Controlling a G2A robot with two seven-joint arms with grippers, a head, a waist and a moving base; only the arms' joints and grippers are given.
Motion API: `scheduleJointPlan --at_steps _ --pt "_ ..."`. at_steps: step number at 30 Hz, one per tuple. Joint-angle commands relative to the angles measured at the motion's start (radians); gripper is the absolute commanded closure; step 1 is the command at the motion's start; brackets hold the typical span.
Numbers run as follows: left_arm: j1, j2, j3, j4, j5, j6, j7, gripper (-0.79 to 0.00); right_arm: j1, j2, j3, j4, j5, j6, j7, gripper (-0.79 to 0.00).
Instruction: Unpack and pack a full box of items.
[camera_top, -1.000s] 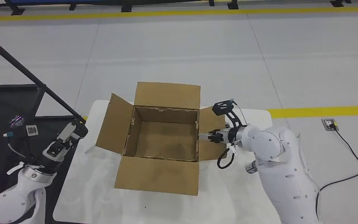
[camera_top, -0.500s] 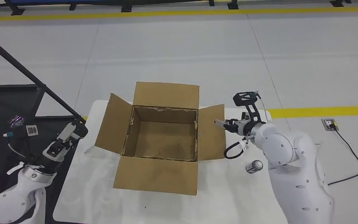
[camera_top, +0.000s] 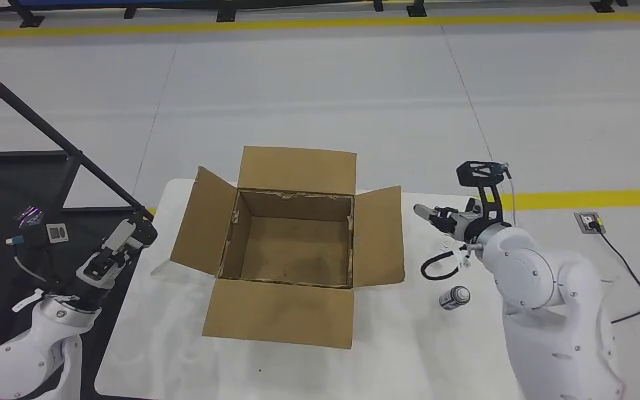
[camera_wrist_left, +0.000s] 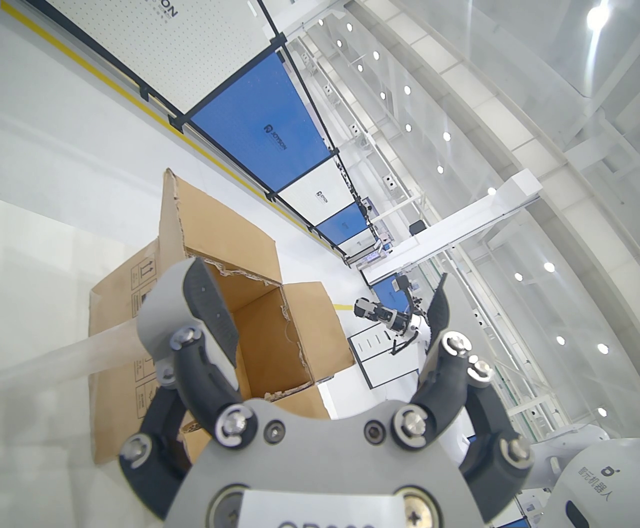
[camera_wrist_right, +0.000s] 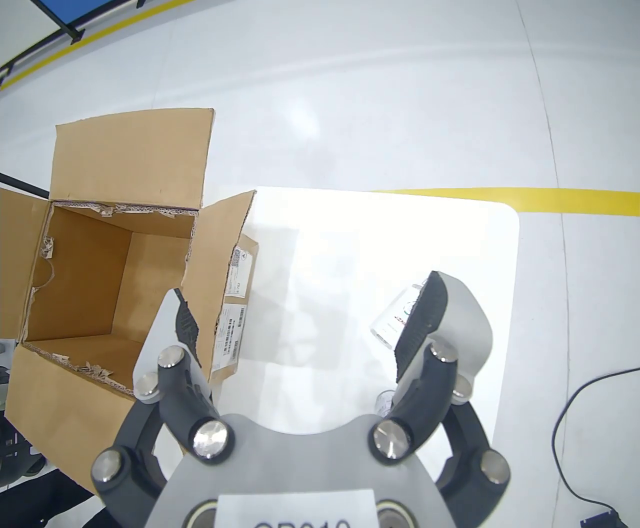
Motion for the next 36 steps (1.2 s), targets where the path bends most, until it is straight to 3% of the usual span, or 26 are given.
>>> scheduleJointPlan --at_steps 1,5,11,15,23,28,36 --pt "0.000 0.000 0.000 0.000 0.000 0.000 0.000 -0.785 0.000 0.000 0.000 0.000 0.000 0.000 0.000 -0.785" --pt "0.000 0.000 0.000 0.000 0.000 0.000 0.000 -0.785 -0.013 0.001 -0.019 -0.010 -0.013 0.016 -0.018 -0.785" --pt "0.000 0.000 0.000 0.000 0.000 0.000 0.000 -0.785 0.058 0.007 -0.016 0.134 -0.117 0.086 0.027 -0.785" --pt "0.000 0.000 0.000 0.000 0.000 0.000 0.000 -0.785 0.058 0.023 0.040 0.187 -0.117 -0.024 0.092 -0.785" --pt "0.000 0.000 0.000 0.000 0.000 0.000 0.000 -0.785 -0.034 0.051 0.079 0.143 -0.134 -0.206 0.269 -0.785" --pt "0.000 0.000 0.000 0.000 0.000 0.000 0.000 -0.785 -0.069 0.058 0.065 0.123 -0.129 -0.237 0.334 -0.785" --pt "0.000 0.000 0.000 0.000 0.000 0.000 0.000 -0.785 -0.045 0.060 0.008 0.216 -0.193 -0.174 0.375 -0.785"
